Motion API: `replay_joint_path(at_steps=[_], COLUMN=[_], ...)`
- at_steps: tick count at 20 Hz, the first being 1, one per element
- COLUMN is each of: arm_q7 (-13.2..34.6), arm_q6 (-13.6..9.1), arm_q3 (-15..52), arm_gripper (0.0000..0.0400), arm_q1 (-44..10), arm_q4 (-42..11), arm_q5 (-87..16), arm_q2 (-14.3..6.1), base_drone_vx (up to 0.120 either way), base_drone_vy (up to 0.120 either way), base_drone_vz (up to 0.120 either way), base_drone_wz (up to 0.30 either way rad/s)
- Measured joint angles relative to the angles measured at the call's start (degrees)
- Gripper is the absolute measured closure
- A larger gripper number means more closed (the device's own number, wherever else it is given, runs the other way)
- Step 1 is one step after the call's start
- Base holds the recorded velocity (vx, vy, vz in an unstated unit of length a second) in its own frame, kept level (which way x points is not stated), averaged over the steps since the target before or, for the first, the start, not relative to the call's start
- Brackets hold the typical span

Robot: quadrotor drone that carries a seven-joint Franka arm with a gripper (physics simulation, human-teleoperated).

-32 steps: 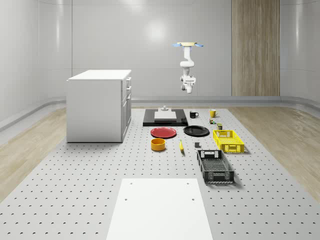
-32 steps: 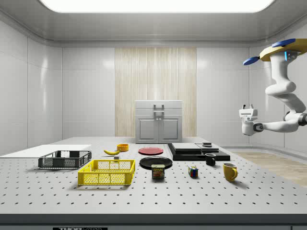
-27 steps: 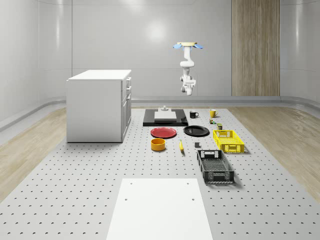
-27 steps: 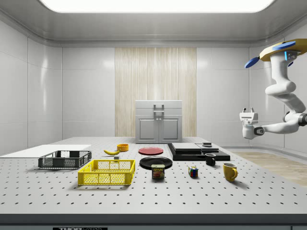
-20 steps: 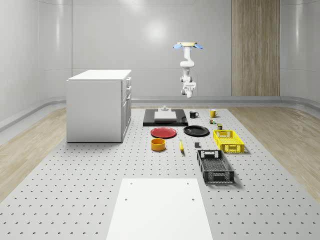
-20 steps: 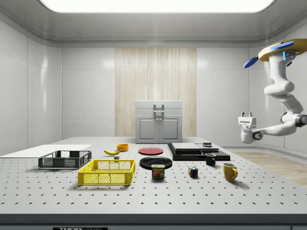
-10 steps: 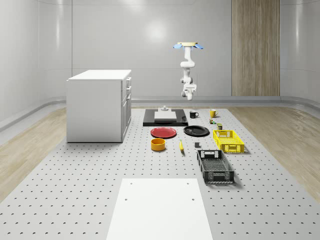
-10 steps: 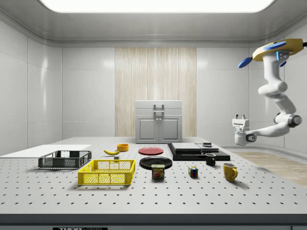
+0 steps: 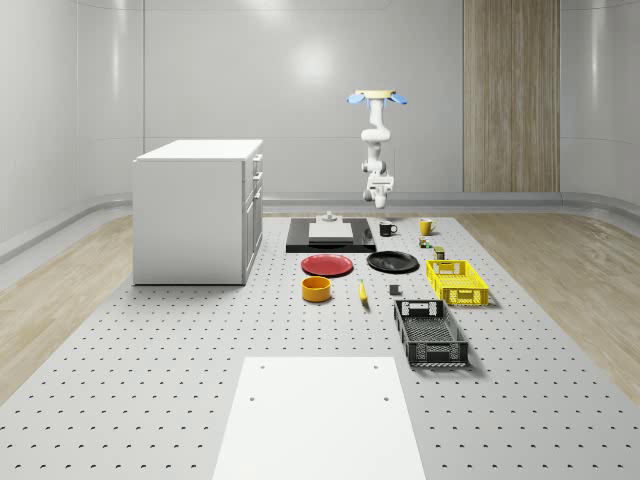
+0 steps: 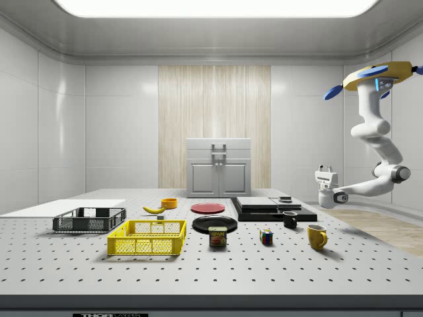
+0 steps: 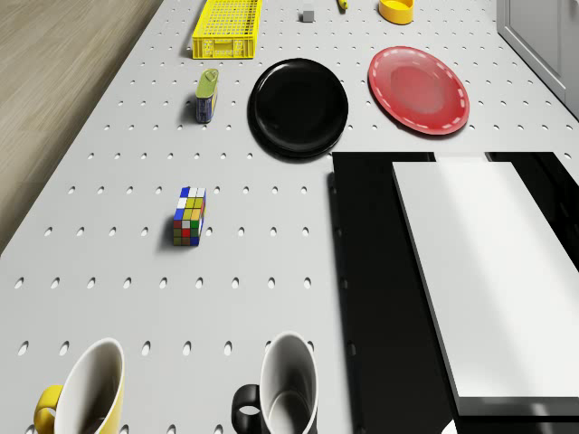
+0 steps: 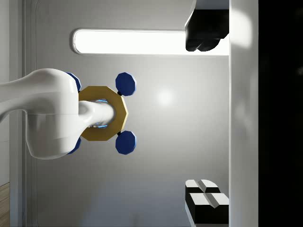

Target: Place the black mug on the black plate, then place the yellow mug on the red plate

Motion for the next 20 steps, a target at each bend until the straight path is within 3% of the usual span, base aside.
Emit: replay_joint_path(at_steps=[4,15,20], arm_q7=[-0.01,0.02,0.08], arm_q6=[0.16,0.62,0.84], arm_q3=[0.03,0.30,0.70], arm_gripper=[0.0000,0.0000,0.0000], arm_q1=[-0.03,-0.14,-0.27], arm_q4=[-0.09,-0.40,-0.56], arm_q5=[-0.02,-0.35,-0.89], arm_q2=[-0.11,-0.43,-0.59], base_drone_vx=[0.020,0.120,0.000], base_drone_vy=[0.000,0.000,0.000], base_drone_vz=[-0.030,0.000,0.000], base_drone_wz=[0.000,0.000,0.000])
